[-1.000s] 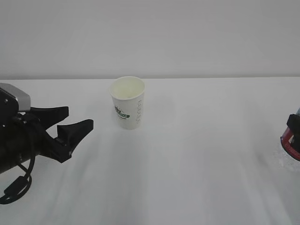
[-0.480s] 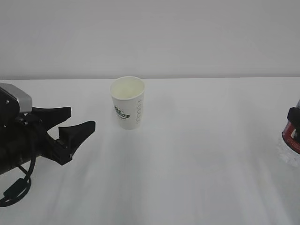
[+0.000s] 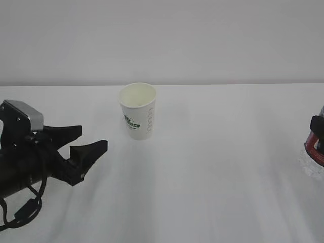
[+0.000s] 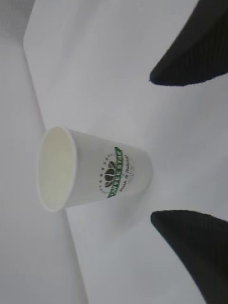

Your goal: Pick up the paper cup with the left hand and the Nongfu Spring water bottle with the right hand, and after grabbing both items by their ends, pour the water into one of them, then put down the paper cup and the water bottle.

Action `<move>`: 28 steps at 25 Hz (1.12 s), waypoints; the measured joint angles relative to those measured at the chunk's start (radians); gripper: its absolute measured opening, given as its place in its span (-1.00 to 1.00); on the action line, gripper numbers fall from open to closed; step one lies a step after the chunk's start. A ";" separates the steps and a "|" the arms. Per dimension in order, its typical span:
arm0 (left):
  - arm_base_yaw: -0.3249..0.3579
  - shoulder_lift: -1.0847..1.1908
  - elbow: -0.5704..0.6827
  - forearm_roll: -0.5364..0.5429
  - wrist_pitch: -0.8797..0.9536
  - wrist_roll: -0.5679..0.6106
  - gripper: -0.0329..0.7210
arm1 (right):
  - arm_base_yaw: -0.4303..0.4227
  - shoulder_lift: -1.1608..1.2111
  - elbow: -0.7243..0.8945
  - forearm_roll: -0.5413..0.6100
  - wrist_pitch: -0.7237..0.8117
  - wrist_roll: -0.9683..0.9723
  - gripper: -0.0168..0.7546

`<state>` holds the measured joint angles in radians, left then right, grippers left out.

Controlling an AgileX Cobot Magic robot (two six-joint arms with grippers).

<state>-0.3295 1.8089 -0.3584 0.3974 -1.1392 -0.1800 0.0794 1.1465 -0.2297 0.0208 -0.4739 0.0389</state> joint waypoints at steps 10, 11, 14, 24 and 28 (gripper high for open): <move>0.000 0.113 -0.059 -0.004 0.000 0.000 0.90 | 0.000 0.000 0.000 -0.002 0.001 -0.031 0.22; 0.000 0.114 -0.070 -0.004 -0.002 0.000 0.91 | 0.000 0.000 0.000 -0.002 0.001 -0.033 0.22; 0.000 0.138 -0.109 -0.004 -0.004 0.000 0.92 | 0.000 0.000 0.000 -0.002 0.001 -0.039 0.22; 0.000 0.264 -0.222 0.000 -0.004 -0.064 0.93 | 0.000 0.000 0.000 -0.002 0.001 -0.047 0.22; 0.000 0.292 -0.263 0.033 -0.004 -0.064 0.93 | 0.000 0.000 0.000 -0.002 0.001 -0.049 0.22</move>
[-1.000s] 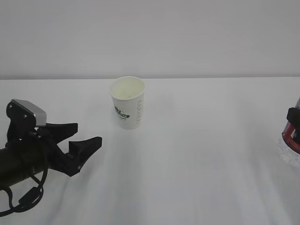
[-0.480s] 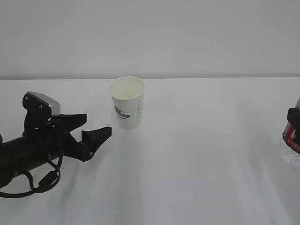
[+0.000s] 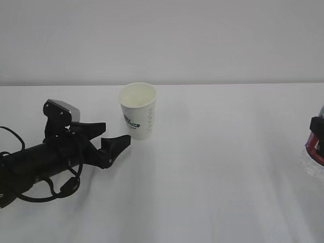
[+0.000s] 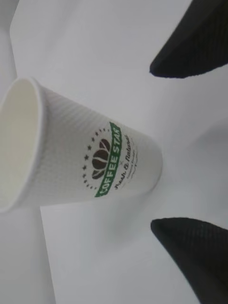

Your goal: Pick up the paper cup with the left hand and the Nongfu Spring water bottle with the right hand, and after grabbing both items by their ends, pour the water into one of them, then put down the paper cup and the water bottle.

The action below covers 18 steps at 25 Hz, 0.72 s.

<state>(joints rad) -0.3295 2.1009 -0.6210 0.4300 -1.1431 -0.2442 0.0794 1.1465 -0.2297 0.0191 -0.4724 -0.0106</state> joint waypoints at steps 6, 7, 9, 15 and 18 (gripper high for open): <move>-0.022 0.057 -0.079 0.020 -0.001 0.000 0.93 | 0.000 0.000 0.000 0.000 0.000 -0.006 0.22; -0.028 0.061 -0.089 0.020 -0.001 0.000 0.93 | 0.000 0.000 0.000 0.000 0.000 -0.011 0.22; -0.038 0.072 -0.101 0.013 -0.001 0.000 0.93 | 0.000 0.000 0.000 0.000 0.000 -0.025 0.22; -0.040 0.109 -0.148 -0.013 -0.002 0.000 0.93 | 0.000 0.000 0.000 0.000 0.000 -0.029 0.22; -0.040 0.127 -0.165 -0.019 -0.002 0.000 0.93 | 0.000 0.000 0.000 0.000 0.000 -0.029 0.22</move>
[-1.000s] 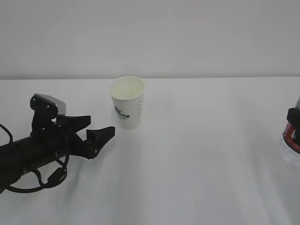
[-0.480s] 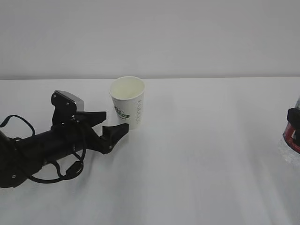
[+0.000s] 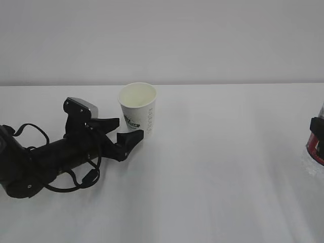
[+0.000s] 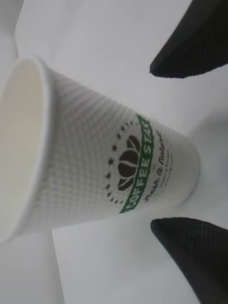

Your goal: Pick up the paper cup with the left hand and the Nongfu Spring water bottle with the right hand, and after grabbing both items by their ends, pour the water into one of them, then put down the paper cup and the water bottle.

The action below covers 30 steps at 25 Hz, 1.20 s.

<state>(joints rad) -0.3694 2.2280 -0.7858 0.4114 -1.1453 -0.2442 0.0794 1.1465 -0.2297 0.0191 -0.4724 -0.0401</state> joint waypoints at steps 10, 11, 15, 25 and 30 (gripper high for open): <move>-0.006 0.037 -0.061 -0.015 0.000 -0.004 0.93 | 0.000 0.000 0.000 0.000 -0.002 -0.002 0.21; -0.006 0.041 -0.068 -0.015 0.000 -0.004 0.93 | 0.000 0.000 0.000 0.000 -0.004 -0.002 0.21; -0.006 0.060 -0.096 -0.015 0.000 -0.004 0.93 | 0.000 0.000 0.000 0.000 -0.006 -0.002 0.21; -0.006 0.098 -0.161 -0.013 0.000 -0.008 0.93 | 0.000 0.000 0.000 0.000 -0.006 -0.002 0.21; -0.006 0.102 -0.179 0.007 0.000 -0.011 0.93 | 0.000 0.000 0.000 0.000 -0.006 -0.002 0.21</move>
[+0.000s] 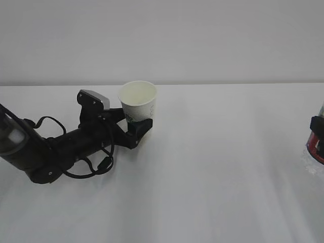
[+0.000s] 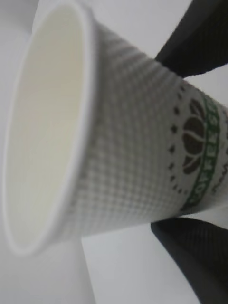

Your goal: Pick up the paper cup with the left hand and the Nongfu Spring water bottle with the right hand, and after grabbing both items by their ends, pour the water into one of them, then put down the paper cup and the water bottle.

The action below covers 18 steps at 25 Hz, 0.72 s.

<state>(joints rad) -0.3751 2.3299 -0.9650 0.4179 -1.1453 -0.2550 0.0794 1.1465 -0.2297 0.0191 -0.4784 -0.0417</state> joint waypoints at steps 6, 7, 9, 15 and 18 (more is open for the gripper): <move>0.000 0.002 -0.052 0.028 0.000 -0.018 0.93 | 0.000 0.000 0.000 0.000 0.000 0.000 0.21; 0.000 0.002 -0.060 0.028 0.000 -0.020 0.93 | 0.000 0.000 0.000 0.000 0.000 0.000 0.21; 0.000 0.006 -0.073 0.028 0.000 -0.021 0.93 | 0.000 0.000 0.000 0.000 0.000 0.000 0.21; 0.000 0.019 -0.083 0.028 0.000 -0.023 0.93 | 0.000 0.000 0.000 0.000 0.000 0.000 0.21; 0.000 0.020 -0.083 0.028 0.000 -0.025 0.93 | 0.000 0.000 0.000 0.000 0.000 0.000 0.21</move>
<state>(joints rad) -0.3751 2.3504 -1.0485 0.4463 -1.1453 -0.2798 0.0794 1.1465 -0.2297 0.0191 -0.4784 -0.0417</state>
